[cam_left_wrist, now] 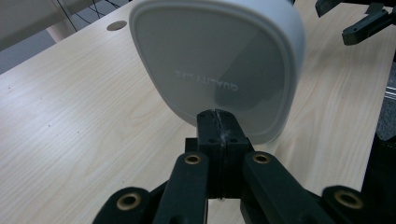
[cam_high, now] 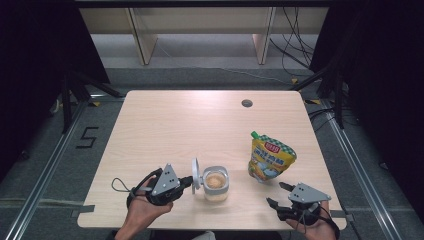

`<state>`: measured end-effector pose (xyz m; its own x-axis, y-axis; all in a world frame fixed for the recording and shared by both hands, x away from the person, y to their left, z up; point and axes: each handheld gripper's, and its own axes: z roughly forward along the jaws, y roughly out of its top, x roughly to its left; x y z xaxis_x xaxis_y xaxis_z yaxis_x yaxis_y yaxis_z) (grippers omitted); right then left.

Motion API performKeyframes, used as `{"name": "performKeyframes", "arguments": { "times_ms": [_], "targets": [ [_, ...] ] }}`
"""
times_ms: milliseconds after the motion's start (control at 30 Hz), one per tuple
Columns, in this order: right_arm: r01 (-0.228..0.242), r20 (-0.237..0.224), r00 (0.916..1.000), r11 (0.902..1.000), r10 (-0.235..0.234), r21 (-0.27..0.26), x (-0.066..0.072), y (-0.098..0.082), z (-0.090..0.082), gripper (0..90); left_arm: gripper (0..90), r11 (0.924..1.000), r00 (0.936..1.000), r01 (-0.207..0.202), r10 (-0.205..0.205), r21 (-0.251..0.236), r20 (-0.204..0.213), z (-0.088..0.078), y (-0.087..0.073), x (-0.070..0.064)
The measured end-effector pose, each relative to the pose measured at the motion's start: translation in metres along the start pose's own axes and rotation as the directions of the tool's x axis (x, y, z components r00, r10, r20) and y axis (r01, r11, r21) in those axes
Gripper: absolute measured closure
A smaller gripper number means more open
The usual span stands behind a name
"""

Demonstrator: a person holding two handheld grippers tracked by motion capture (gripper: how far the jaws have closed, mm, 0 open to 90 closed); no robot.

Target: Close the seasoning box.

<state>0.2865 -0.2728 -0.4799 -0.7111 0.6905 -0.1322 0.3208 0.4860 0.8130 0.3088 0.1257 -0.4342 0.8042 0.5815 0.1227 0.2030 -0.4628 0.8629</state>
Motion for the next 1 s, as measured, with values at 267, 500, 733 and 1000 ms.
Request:
{"name": "performKeyframes", "arguments": {
  "times_ms": [267, 500, 733, 1000],
  "targets": [
    [-0.003, 0.009, 1.0000, 1.0000, 0.003, 0.007, 0.000, 0.000, -0.001, 33.3, 88.9, 0.9997, 0.9998, -0.018, 0.018, -0.016, 0.004, 0.001, 0.010, -0.002],
    [-0.003, 0.013, 0.9999, 1.0000, 0.003, 0.007, 0.001, 0.000, -0.002, 33.3, 88.2, 0.9993, 0.9994, -0.024, 0.025, -0.029, 0.024, 0.006, 0.016, -0.008],
    [0.003, 0.019, 0.9998, 1.0000, -0.004, 0.009, 0.000, -0.001, -0.002, 33.3, 85.2, 0.9993, 0.9997, 0.002, -0.001, -0.037, 0.026, 0.003, 0.015, -0.006],
    [-0.005, 0.017, 0.9998, 1.0000, 0.004, 0.006, 0.001, -0.001, -0.002, 33.3, 74.7, 0.9980, 0.9987, 0.034, -0.032, -0.054, 0.039, -0.002, 0.015, -0.004]
  ]
}}
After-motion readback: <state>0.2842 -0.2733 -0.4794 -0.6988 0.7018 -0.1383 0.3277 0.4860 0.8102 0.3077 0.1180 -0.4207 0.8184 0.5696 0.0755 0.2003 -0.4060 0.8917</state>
